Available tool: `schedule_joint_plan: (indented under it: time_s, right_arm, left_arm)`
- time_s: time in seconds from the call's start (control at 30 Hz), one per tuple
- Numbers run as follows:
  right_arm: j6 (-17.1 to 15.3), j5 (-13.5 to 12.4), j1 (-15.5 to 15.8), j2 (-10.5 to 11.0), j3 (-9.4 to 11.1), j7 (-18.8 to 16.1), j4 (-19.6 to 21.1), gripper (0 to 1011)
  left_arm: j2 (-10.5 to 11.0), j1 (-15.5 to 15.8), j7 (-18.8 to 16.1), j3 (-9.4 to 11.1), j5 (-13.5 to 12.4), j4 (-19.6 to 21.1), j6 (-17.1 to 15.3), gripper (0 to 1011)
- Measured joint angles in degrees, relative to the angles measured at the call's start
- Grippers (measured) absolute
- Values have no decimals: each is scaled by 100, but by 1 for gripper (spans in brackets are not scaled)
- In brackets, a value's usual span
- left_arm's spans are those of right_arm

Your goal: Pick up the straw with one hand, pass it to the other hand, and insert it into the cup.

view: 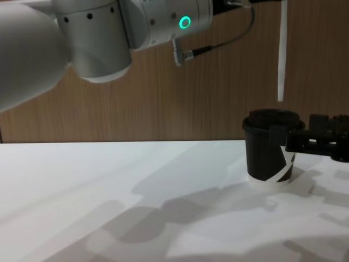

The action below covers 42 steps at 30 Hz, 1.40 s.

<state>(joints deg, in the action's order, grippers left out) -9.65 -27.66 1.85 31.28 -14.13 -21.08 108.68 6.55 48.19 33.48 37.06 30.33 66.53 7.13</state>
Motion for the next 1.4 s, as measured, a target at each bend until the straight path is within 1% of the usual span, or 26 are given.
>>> schedule_joint_plan:
  time_s: [0.27, 0.47, 0.93, 1.4]
  right_arm:
    - [0, 0, 0, 0, 0, 0, 0, 1001]
    - [0, 0, 0, 0, 0, 0, 0, 1001]
    - [0, 0, 0, 0, 0, 0, 0, 1001]
    - [0, 0, 0, 0, 0, 0, 0, 1001]
  left_arm:
    - [-161, 71, -73, 30, -165, -261, 146, 10]
    - [-237, 87, -107, 38, -232, -366, 192, 8]
    - [-346, 62, -194, 32, -376, -522, 226, 10]
    - [-460, 45, -212, -7, -445, -715, 273, 10]
